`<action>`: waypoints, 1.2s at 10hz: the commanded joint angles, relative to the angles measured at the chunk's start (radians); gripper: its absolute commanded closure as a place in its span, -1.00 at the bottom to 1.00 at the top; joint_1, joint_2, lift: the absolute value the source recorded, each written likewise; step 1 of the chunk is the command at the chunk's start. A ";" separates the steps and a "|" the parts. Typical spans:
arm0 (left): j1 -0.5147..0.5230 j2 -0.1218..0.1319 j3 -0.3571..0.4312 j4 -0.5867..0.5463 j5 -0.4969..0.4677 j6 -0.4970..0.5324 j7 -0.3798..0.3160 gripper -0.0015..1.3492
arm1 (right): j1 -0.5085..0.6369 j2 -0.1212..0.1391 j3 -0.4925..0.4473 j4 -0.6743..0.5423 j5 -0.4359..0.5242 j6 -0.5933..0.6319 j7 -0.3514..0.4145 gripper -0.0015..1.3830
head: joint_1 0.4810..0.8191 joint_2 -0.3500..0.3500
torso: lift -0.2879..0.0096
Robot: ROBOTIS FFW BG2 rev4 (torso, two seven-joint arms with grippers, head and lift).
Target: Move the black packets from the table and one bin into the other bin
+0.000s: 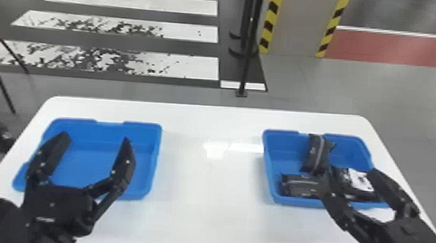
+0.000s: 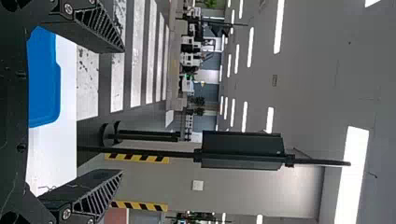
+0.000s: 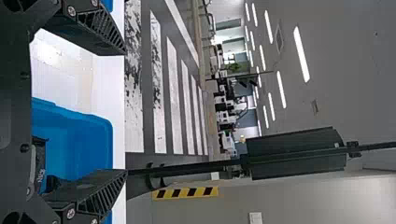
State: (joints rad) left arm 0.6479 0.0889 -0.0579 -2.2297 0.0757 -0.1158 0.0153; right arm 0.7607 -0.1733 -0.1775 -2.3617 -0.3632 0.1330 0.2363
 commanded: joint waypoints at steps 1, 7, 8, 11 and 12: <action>0.000 0.000 0.000 0.000 -0.004 -0.002 0.000 -0.83 | 0.000 0.000 0.000 -0.001 -0.002 -0.003 0.000 -0.82 | 0.27 -0.16 | 0.20; 0.005 -0.003 0.006 0.000 -0.010 -0.007 0.000 -0.83 | 0.005 0.000 -0.002 -0.003 -0.006 -0.013 0.000 -0.82 | 0.27 -0.17 | 0.20; 0.005 -0.003 0.006 0.000 -0.010 -0.007 0.000 -0.83 | 0.005 0.000 -0.002 -0.003 -0.006 -0.013 0.000 -0.82 | 0.27 -0.16 | 0.20; 0.002 -0.009 0.016 0.012 -0.016 -0.029 0.002 -0.83 | 0.005 0.001 -0.002 -0.003 -0.012 -0.023 0.000 -0.82 | 0.27 -0.15 | 0.20; 0.000 -0.009 0.014 0.012 -0.016 -0.029 0.002 -0.83 | 0.005 0.001 -0.002 -0.003 -0.012 -0.025 0.000 -0.82 | 0.27 -0.14 | 0.20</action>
State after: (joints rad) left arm 0.6490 0.0797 -0.0433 -2.2177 0.0596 -0.1446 0.0170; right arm 0.7657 -0.1723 -0.1795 -2.3649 -0.3747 0.1096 0.2362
